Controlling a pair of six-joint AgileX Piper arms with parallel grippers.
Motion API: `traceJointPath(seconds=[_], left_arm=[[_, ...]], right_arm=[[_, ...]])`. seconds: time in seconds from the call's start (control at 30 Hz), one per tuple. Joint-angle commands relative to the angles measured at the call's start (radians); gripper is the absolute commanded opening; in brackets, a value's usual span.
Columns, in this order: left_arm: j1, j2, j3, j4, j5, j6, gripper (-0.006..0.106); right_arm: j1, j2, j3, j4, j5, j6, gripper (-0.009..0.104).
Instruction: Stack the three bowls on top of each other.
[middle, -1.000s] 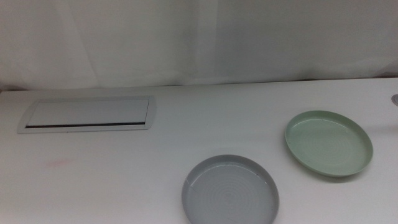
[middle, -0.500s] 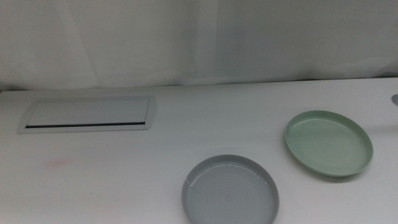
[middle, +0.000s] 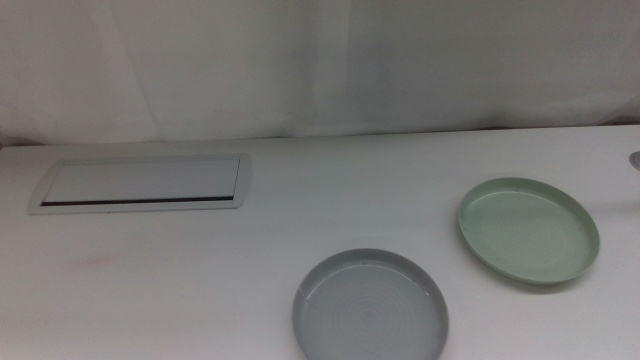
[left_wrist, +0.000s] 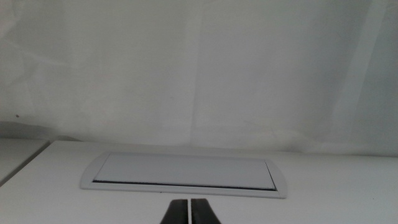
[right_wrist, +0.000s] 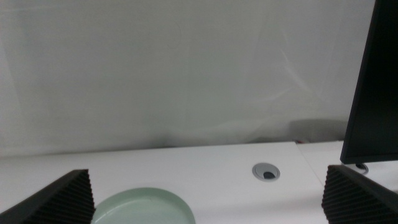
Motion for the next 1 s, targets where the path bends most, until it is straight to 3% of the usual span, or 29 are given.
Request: traceJointPath(seconds=[0.0,0.37,0.97], left_arm=[[-0.006,-0.039,0.039,-0.006,0.002,-0.011,-0.002],[-0.006,-0.039,0.039,-0.006,0.002,-0.011,-0.003],[-0.006,-0.039,0.039,-0.006,-0.005,-0.011,-0.003]], right_arm=[[0.002,0.092,-0.071,0.002,0.044,-0.012,0.103],[0.002,0.488,-0.285,0.118,0.193,-0.012,0.103],[-0.003,1.019,-0.492,0.143,0.269,-0.06,0.103]])
